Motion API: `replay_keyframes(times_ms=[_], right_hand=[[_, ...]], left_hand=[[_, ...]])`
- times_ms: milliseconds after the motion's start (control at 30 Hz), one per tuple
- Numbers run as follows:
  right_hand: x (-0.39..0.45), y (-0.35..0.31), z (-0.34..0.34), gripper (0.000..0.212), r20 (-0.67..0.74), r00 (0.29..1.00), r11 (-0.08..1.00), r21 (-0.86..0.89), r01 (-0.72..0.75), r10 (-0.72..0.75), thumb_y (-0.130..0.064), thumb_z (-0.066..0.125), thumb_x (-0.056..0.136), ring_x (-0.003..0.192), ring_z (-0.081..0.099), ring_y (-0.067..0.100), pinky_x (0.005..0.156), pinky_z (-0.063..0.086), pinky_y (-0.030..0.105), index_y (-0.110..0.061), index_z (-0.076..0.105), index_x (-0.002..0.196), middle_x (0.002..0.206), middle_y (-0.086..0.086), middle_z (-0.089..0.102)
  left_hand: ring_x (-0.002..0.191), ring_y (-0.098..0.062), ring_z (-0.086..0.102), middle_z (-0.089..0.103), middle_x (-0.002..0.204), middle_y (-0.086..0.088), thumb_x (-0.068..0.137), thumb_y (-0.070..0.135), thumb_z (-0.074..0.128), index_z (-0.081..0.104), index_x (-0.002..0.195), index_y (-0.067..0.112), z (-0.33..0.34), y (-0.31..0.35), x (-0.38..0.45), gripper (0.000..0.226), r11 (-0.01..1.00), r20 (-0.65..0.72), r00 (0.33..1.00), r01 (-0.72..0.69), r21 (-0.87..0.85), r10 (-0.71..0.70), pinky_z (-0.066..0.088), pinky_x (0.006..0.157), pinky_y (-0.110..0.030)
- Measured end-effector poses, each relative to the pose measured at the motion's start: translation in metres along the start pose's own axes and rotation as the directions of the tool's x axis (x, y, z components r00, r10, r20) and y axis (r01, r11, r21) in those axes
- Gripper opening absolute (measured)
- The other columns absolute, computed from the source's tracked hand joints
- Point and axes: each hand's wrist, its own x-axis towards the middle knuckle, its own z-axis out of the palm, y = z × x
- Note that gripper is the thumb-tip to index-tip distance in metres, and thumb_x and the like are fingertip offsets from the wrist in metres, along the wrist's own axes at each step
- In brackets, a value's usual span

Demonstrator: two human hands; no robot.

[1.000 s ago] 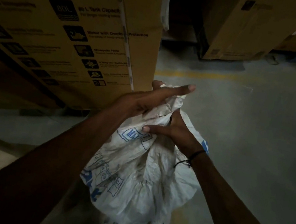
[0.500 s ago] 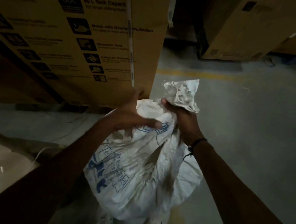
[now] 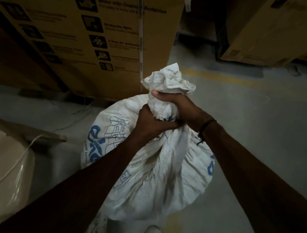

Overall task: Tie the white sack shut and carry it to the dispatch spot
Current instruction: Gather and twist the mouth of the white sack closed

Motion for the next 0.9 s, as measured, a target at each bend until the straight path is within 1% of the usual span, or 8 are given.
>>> replay_keyframes(times_ms=[133, 267, 400, 467, 567, 700, 800, 900], right_hand=[[-0.005, 0.019, -0.022, 0.046, 0.033, 0.996, 0.994, -0.068, 0.084, -0.082, -0.027, 0.079, 0.093, 0.119, 0.071, 0.005, 0.099, 0.057, 0.022, -0.02, 0.064, 0.136, 0.13, -0.007, 0.074], [-0.028, 0.075, -0.059, 0.112, -0.003, 0.997, 0.987, -0.136, 0.081, -0.082, -0.051, 0.091, 0.071, 0.155, 0.037, 0.013, 0.128, 0.035, 0.049, -0.022, 0.035, 0.163, 0.167, -0.005, 0.042], [-0.048, 0.116, -0.034, 0.136, -0.031, 0.996, 0.941, -0.331, 0.066, -0.081, -0.044, 0.106, 0.045, 0.143, 0.049, 0.0, 0.121, 0.043, 0.03, -0.03, 0.035, 0.16, 0.156, -0.016, 0.052], [-0.041, 0.123, -0.011, 0.128, -0.177, 0.975, 0.948, -0.31, 0.072, -0.132, -0.053, 0.107, 0.036, 0.134, 0.059, 0.002, 0.114, 0.049, 0.031, -0.03, 0.049, 0.149, 0.144, -0.015, 0.063], [-0.026, 0.123, 0.017, 0.089, -0.282, 0.945, 0.964, -0.249, 0.093, -0.164, -0.054, 0.106, 0.037, 0.112, 0.073, 0.001, 0.101, 0.058, 0.031, -0.027, 0.073, 0.115, 0.115, -0.012, 0.079], [-0.011, 0.134, 0.034, 0.034, -0.276, 0.95, 0.984, -0.139, 0.114, -0.149, -0.006, 0.093, 0.074, 0.097, 0.076, 0.007, 0.088, 0.062, 0.026, -0.015, 0.075, 0.102, 0.102, -0.006, 0.078], [-0.007, 0.145, 0.034, 0.033, -0.422, 0.895, 0.987, -0.13, 0.096, -0.143, -0.002, 0.079, 0.087, 0.1, 0.075, 0.014, 0.086, 0.062, 0.024, 0.005, 0.072, 0.118, 0.108, 0.007, 0.075], [-0.017, 0.139, 0.044, 0.049, -0.506, 0.845, 0.985, -0.11, 0.135, -0.172, -0.024, 0.085, 0.073, 0.093, 0.073, 0.0, 0.093, 0.063, 0.031, -0.001, 0.075, 0.115, 0.109, 0.006, 0.078]], left_hand=[[0.1, -0.008, 0.077, 0.079, 0.101, 0.007, 0.045, 0.024, 0.097, 0.068, 0.102, 0.032, 0.012, -0.007, 0.001, 0.064, 0.999, -0.075, 0.997, 0.007, -0.054, -0.011, 0.062, 0.09, -0.035], [0.106, -0.027, 0.077, 0.081, 0.108, -0.009, 0.054, 0.023, 0.098, 0.073, 0.111, 0.006, 0.006, -0.015, 0.008, 0.064, 0.997, -0.107, 0.994, 0.021, -0.072, -0.029, 0.062, 0.097, -0.05], [0.105, -0.023, 0.078, 0.081, 0.111, -0.01, 0.066, 0.004, 0.096, 0.073, 0.114, 0.002, 0.005, -0.008, 0.004, 0.054, 0.998, -0.051, 0.997, 0.053, -0.031, -0.055, 0.062, 0.095, -0.04], [0.099, -0.012, 0.079, 0.082, 0.105, -0.001, 0.069, 0.003, 0.096, 0.074, 0.111, 0.006, 0.006, 0.002, 0.0, 0.048, 0.999, 0.017, 0.999, 0.043, -0.004, -0.043, 0.06, 0.086, -0.025], [0.081, -0.001, 0.077, 0.079, 0.081, 0.012, 0.071, 0.006, 0.095, 0.073, 0.093, 0.015, -0.004, 0.018, 0.006, 0.032, 0.991, 0.189, 0.981, 0.015, 0.132, -0.04, 0.057, 0.074, -0.014], [0.108, 0.001, 0.073, 0.078, 0.113, 0.015, 0.069, 0.03, 0.098, 0.069, 0.127, 0.021, -0.023, 0.041, 0.006, 0.065, 0.945, 0.491, 0.857, -0.013, 0.327, -0.158, 0.058, 0.097, -0.023], [0.119, 0.001, 0.068, 0.073, 0.127, 0.018, 0.076, 0.04, 0.093, 0.062, 0.139, 0.03, -0.037, 0.053, 0.001, 0.072, 0.898, 0.607, 0.769, -0.106, 0.428, -0.199, 0.055, 0.103, -0.024], [0.112, 0.003, 0.07, 0.077, 0.11, 0.017, 0.082, 0.02, 0.089, 0.065, 0.131, 0.02, -0.06, 0.036, -0.005, 0.054, 0.95, 0.576, 0.803, -0.042, 0.309, -0.152, 0.057, 0.091, -0.014]])
